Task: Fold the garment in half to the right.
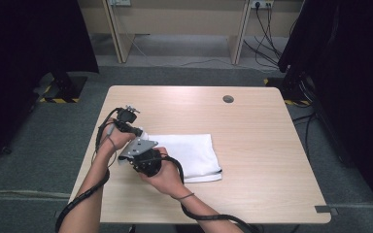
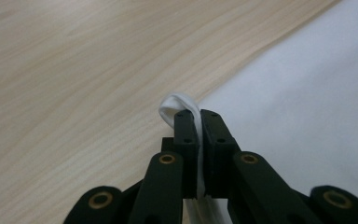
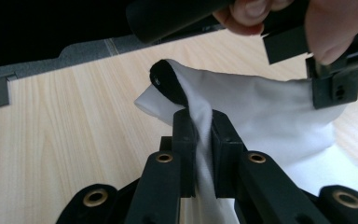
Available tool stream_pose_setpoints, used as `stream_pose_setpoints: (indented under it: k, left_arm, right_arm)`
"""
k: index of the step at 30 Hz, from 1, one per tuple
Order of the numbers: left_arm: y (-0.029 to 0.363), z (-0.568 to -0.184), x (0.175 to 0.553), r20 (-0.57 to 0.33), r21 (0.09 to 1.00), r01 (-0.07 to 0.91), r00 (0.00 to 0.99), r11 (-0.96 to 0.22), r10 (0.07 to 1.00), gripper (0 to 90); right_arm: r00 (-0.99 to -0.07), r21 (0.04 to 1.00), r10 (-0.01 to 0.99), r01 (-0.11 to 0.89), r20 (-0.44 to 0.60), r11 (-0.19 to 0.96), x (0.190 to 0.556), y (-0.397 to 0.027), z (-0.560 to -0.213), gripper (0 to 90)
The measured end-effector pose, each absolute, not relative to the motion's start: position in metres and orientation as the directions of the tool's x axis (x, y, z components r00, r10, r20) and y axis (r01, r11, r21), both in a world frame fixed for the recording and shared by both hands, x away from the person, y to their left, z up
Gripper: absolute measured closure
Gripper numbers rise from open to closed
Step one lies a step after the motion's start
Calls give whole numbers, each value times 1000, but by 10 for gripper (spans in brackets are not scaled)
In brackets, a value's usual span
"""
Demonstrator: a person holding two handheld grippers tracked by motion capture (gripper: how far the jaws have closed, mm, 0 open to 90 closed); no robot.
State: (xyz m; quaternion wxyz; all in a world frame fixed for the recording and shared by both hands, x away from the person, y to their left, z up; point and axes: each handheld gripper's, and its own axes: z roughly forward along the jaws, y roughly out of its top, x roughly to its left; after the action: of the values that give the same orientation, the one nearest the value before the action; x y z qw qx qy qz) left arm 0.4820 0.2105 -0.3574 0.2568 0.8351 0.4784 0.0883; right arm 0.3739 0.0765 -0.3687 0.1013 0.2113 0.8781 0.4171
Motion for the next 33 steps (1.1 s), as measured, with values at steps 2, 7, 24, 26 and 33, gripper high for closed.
stream_pose_setpoints:
  k: [2,7,24,26,33]
  left_arm:
    - [208,-353,483,-97,514,752,528,-412,844,856]
    - [201,-343,485,-90,516,749,530,-416,843,858]
    - [170,-317,493,-72,522,731,551,-440,831,856]
    - [165,-316,494,-71,519,730,555,-445,829,855]
    - [149,-312,498,-69,519,721,571,-459,818,854]
  right_arm:
    - [-887,786,461,286,1,548,375,72,-364,832]
    - [-882,803,471,294,19,518,376,63,-356,832]
    - [-863,832,505,296,22,469,378,18,-335,832]
    - [-860,833,510,296,19,468,379,14,-334,832]
    - [-851,838,525,295,12,459,378,1,-329,832]
